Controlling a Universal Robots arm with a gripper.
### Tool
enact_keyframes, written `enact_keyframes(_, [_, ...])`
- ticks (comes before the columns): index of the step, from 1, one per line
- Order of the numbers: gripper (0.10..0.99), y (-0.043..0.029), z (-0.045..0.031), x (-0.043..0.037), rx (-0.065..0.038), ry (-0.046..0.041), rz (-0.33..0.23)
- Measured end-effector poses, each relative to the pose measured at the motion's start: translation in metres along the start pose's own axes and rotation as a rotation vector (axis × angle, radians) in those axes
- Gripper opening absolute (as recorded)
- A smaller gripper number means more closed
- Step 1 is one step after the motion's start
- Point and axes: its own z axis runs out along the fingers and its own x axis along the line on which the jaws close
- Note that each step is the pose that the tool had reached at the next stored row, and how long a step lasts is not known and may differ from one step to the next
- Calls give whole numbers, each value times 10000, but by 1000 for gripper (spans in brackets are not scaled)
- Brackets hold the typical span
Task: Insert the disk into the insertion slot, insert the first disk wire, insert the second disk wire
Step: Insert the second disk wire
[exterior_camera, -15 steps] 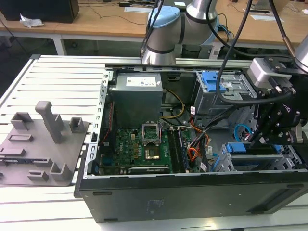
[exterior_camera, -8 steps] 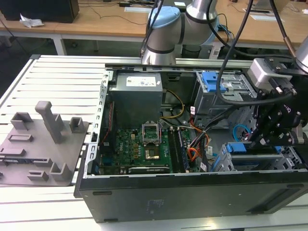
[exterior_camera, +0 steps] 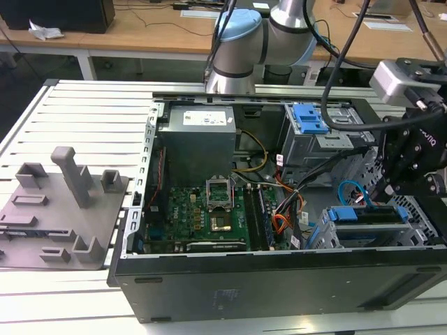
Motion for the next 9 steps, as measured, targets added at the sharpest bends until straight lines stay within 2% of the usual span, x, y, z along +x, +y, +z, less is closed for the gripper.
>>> enact_keyframes(5, [106, 149, 5, 10, 78, -4, 1])
enact_keyframes(9, [106, 192, 7, 14, 120, -7, 1])
